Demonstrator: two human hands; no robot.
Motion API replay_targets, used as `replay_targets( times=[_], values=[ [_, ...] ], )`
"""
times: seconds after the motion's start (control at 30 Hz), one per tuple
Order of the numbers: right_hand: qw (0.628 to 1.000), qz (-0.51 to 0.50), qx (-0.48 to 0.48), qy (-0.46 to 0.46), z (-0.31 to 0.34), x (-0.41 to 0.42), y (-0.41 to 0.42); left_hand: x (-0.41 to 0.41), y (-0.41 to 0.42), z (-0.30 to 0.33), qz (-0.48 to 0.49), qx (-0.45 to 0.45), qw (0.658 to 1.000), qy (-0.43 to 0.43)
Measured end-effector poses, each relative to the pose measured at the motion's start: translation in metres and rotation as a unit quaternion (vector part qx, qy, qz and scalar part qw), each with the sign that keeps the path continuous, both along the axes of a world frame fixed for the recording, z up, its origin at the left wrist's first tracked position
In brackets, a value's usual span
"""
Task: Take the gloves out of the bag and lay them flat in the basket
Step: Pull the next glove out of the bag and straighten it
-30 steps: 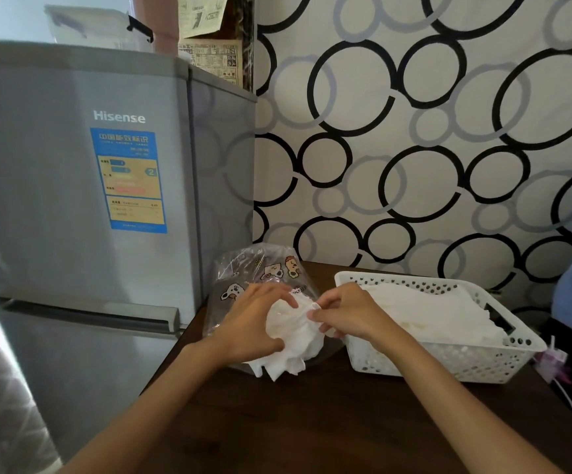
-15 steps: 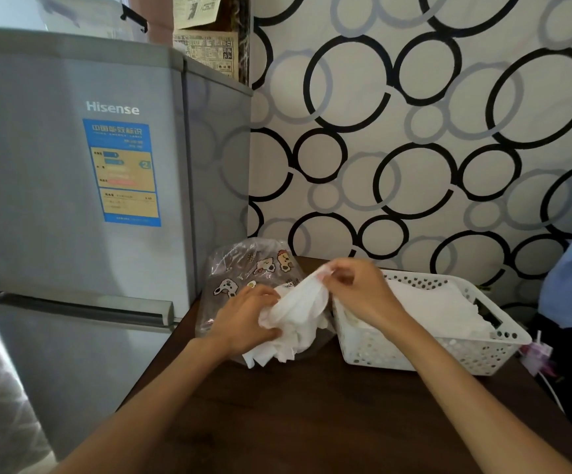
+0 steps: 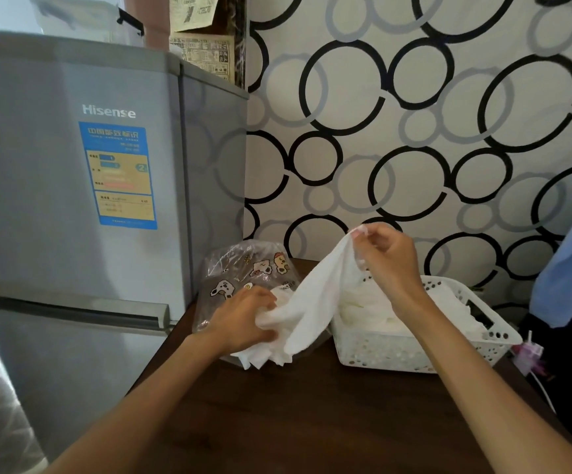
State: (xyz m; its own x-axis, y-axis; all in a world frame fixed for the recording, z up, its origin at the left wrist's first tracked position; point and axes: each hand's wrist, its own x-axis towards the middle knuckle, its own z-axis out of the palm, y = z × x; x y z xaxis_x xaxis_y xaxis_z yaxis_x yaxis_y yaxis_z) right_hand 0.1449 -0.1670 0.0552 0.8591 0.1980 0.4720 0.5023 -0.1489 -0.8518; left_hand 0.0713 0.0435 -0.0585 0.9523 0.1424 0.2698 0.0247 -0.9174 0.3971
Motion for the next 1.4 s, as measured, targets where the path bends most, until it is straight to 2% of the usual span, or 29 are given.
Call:
replay_targets(
  times=[0.07, 0.17, 0.27, 0.33, 0.4, 0.43, 0.57, 0.67, 0.73, 0.8, 0.9, 0.97, 1.07, 1.23, 1.4],
  values=[
    [1.000, 0.001, 0.029, -0.002, 0.004, 0.000, -0.004, -0.001, 0.000, 0.000, 0.000, -0.013, 1.000, -0.001],
    [0.998, 0.050, -0.020, 0.012, 0.008, -0.003, -0.004, -0.005, -0.001, 0.008, -0.030, -0.029, 0.999, 0.028],
    [0.992, 0.114, -0.028, 0.054, 0.011, -0.006, -0.008, -0.012, 0.004, 0.026, -0.073, -0.070, 0.991, 0.088],
    [0.985, 0.144, -0.024, 0.095, 0.014, -0.004, -0.014, -0.017, 0.004, 0.050, -0.102, -0.166, 0.975, 0.108],
    [0.976, 0.178, -0.018, 0.120, 0.015, -0.003, -0.018, -0.022, -0.008, 0.075, -0.113, -0.287, 0.948, 0.079],
    [0.972, 0.200, -0.005, 0.127, 0.018, -0.003, -0.018, -0.020, -0.017, 0.087, -0.118, -0.308, 0.942, 0.068],
    [0.967, 0.222, 0.012, 0.121, 0.027, -0.006, -0.018, -0.004, -0.055, 0.106, -0.152, -0.274, 0.946, 0.089],
    [0.979, 0.165, 0.005, 0.121, 0.032, 0.001, -0.030, 0.010, -0.059, 0.107, -0.138, -0.267, 0.954, 0.021],
    [0.977, 0.136, 0.018, 0.166, 0.032, 0.008, -0.042, 0.013, -0.060, 0.111, -0.121, -0.261, 0.958, -0.008],
    [0.963, 0.166, 0.013, 0.214, 0.031, 0.012, -0.052, 0.016, -0.066, 0.117, -0.126, -0.261, 0.957, -0.019],
    [0.960, 0.180, -0.134, 0.167, 0.025, 0.016, -0.058, 0.021, -0.076, 0.126, -0.139, -0.268, 0.952, -0.036],
    [0.962, 0.161, -0.175, 0.137, 0.028, 0.017, -0.061, 0.023, -0.080, 0.132, -0.144, -0.274, 0.950, -0.041],
    [0.963, 0.144, -0.173, 0.150, 0.039, 0.024, -0.075, 0.024, -0.078, 0.140, -0.143, -0.275, 0.950, -0.044],
    [0.949, 0.204, -0.130, 0.203, 0.049, 0.035, -0.096, 0.025, -0.074, 0.141, -0.138, -0.269, 0.953, -0.024],
    [0.957, 0.153, -0.129, 0.211, 0.054, 0.042, -0.114, 0.027, -0.083, 0.139, -0.129, -0.330, 0.935, -0.013]
  ],
)
